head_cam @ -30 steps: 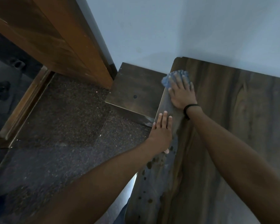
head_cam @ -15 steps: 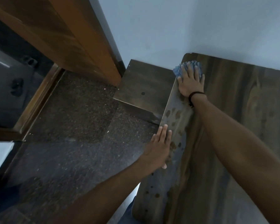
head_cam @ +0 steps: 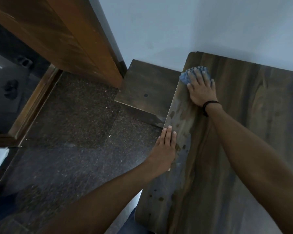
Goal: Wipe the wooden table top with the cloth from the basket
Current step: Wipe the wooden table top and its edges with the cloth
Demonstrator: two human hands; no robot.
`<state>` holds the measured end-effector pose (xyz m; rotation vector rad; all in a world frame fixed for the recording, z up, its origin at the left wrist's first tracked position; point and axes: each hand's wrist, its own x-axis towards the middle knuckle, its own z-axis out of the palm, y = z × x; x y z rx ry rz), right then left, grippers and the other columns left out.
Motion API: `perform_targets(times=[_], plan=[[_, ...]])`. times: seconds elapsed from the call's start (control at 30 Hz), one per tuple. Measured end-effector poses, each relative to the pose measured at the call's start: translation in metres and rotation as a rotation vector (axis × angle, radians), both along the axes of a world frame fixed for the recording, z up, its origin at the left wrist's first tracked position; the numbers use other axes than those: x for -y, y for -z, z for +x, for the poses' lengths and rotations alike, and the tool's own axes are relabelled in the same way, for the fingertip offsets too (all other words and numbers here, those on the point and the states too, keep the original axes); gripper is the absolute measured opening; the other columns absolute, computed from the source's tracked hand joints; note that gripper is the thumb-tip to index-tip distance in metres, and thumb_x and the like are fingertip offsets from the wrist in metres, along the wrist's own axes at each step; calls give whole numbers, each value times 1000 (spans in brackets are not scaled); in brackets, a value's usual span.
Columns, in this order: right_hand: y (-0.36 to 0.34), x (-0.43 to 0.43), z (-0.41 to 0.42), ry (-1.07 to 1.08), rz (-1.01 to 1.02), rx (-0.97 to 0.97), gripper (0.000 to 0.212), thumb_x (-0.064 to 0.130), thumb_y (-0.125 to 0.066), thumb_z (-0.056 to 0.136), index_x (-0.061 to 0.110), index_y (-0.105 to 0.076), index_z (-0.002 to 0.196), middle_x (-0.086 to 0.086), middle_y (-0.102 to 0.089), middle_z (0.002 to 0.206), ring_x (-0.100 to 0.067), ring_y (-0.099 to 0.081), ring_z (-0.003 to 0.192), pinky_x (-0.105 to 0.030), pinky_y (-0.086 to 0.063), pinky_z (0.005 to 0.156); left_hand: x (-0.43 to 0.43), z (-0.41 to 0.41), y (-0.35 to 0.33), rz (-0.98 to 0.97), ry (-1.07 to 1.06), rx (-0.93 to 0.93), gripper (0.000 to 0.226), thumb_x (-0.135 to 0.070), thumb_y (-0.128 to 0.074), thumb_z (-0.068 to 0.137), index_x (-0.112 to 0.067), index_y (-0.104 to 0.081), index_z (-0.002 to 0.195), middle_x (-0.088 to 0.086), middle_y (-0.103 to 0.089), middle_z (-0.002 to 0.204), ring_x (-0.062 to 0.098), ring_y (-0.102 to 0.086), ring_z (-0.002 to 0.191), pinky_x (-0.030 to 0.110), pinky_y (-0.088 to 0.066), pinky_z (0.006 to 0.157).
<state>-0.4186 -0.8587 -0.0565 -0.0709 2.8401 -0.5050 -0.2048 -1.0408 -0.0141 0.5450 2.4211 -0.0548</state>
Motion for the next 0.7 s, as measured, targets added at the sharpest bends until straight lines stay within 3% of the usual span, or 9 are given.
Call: perform_targets(times=[0.3,0.43,0.57,0.7], plan=[[2,16,141,-107,54,-41,54,43,-17,107,38,-12,160,10,-6,169,-17,1,156,-51,-7,125,2,-2,13,-18,10,21,146,-42,-86,69,4,33,141,27,42,146,41,33,140,46,-6,122],[0,4,94,-118,70,-56,55,45,-14,105,38,-12,159,11,-7,169,-19,-1,156,-54,-7,124,6,-4,19,-8,39,0,147,-46,-85,68,5,30,144,28,42,145,40,36,136,46,-5,122],[-5,-5,28,-9,14,16,53,41,-20,109,37,-6,160,10,2,169,-19,8,155,-53,5,124,10,-3,16,5,71,-14,144,-47,-84,70,6,24,148,30,34,152,44,26,145,45,-1,122],[1,13,56,46,16,-11,55,40,-23,109,36,-7,161,8,2,169,-21,6,155,-56,1,124,10,-3,25,-54,99,-12,150,-55,-83,66,8,27,146,34,34,151,48,26,144,51,-3,124]])
